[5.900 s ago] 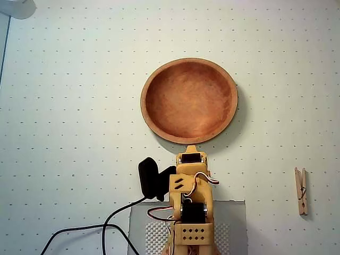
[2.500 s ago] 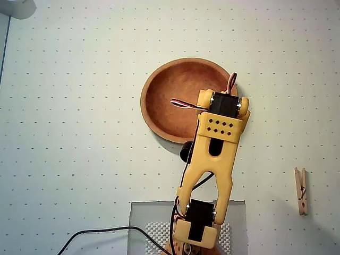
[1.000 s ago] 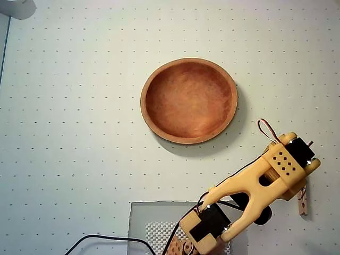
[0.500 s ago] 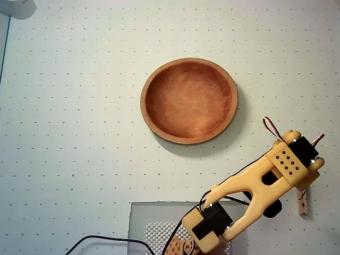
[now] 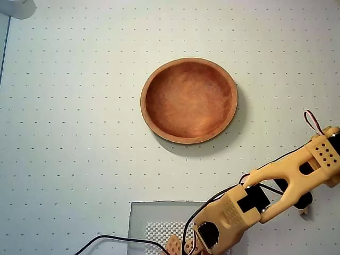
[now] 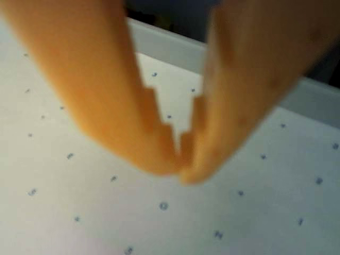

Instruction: Grasp a clothespin and put it in the bowl.

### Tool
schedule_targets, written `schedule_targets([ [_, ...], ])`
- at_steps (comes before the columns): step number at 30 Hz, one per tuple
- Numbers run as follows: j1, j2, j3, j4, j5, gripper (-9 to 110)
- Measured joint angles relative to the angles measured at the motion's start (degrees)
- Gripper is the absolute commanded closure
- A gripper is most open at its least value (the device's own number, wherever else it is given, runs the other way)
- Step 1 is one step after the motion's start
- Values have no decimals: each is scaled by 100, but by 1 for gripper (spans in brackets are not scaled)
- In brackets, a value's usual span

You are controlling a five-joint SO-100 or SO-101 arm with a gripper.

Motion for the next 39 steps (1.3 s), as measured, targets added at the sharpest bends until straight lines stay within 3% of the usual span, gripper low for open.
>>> schedule_targets([
  [8, 413, -932, -1046, 475, -1178, 105],
  [23, 439, -1081, -896, 492, -4201, 105],
  [30, 352, -1081, -694, 492, -6100, 105],
  [39, 352, -1081, -694, 492, -6882, 105],
])
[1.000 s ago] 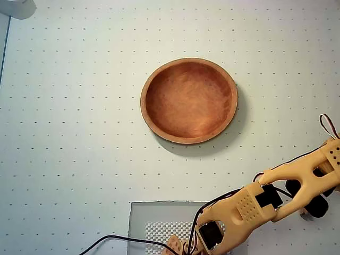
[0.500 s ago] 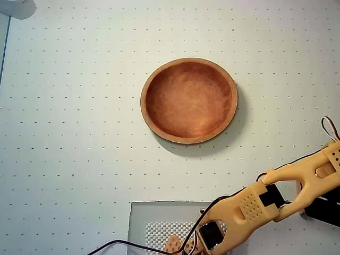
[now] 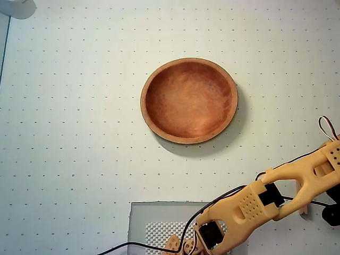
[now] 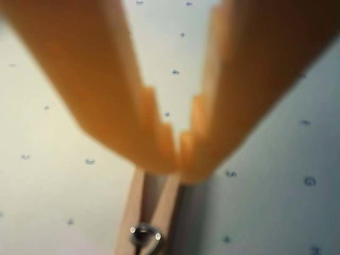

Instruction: Grasp a clothespin and put it in the bowl.

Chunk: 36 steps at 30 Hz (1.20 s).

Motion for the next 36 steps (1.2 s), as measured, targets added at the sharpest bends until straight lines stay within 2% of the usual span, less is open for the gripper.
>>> schedule_targets([
  [4, 0, 0, 0, 0, -26, 103],
  [11, 0, 0, 0, 0, -105, 82],
  [14, 0, 0, 0, 0, -105, 77],
  [28, 0, 0, 44, 0, -97, 77],
  [36, 0, 0, 114, 0, 765, 77],
])
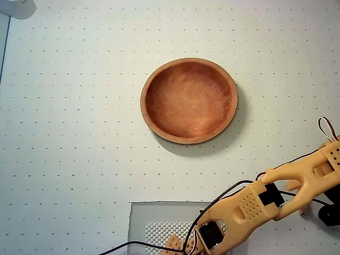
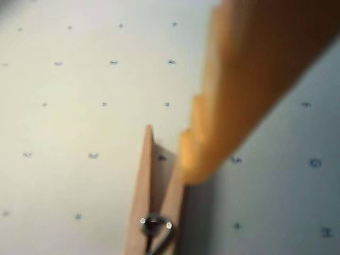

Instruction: Grasp a clothespin and put it in the bowl.

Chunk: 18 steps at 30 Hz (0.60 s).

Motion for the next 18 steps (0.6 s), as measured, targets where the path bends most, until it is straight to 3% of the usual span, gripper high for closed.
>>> schedule_targets([
  [18, 229, 0, 0, 0, 272, 77],
])
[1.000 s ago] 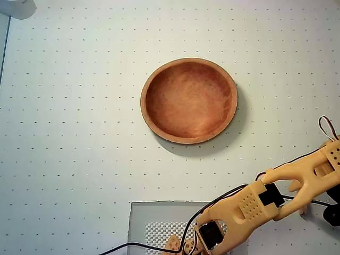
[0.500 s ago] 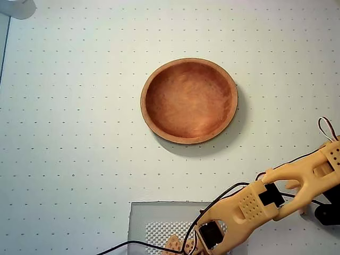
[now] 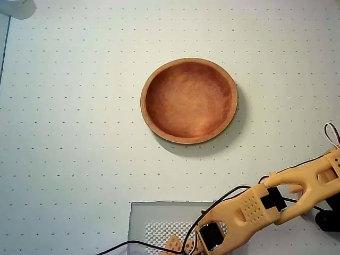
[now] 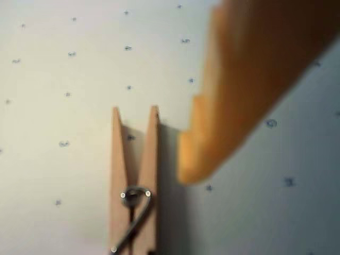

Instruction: Grasp a clothespin and put it in the bowl.

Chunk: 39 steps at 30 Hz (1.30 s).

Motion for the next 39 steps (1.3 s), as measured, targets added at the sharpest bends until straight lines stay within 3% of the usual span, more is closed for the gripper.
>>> schedule_targets([
  [15, -167, -738, -35, 0, 0, 77],
  [27, -114, -1336, -1345, 0, 44, 77],
  [39, -62, -1336, -1424, 0, 53, 77],
])
